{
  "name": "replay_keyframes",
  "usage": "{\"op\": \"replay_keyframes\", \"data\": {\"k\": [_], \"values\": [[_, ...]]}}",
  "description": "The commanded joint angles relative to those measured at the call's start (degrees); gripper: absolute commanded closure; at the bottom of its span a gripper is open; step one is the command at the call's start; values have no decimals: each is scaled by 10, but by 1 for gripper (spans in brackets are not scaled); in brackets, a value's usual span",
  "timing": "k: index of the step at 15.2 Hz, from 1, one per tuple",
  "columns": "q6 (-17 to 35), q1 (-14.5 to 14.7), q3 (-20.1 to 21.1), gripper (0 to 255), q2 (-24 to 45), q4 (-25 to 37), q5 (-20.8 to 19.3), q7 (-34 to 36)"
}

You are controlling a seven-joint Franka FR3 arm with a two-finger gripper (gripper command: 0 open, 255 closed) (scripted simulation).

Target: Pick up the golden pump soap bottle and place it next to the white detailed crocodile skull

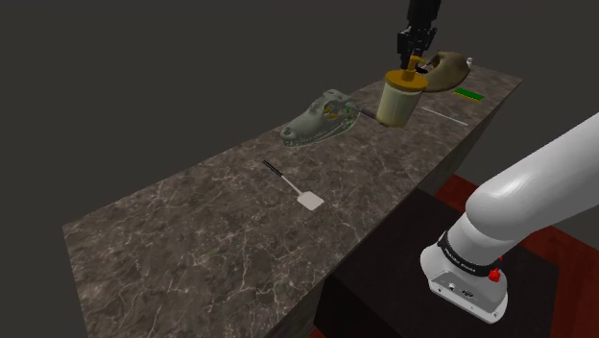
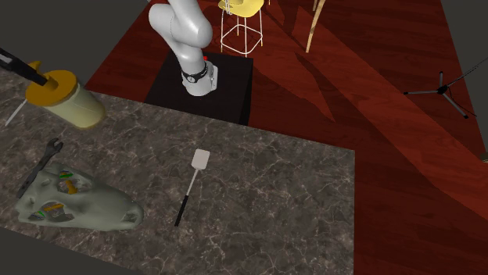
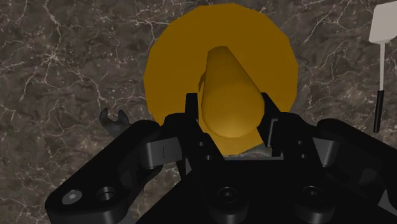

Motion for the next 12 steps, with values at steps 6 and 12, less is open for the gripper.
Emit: {"op": "replay_keyframes", "data": {"k": [6, 12], "values": [[54, -1, -1, 255, -3, -56, -1, 3], [100, -1, -3, 255, -1, -101, -2, 3]]}}
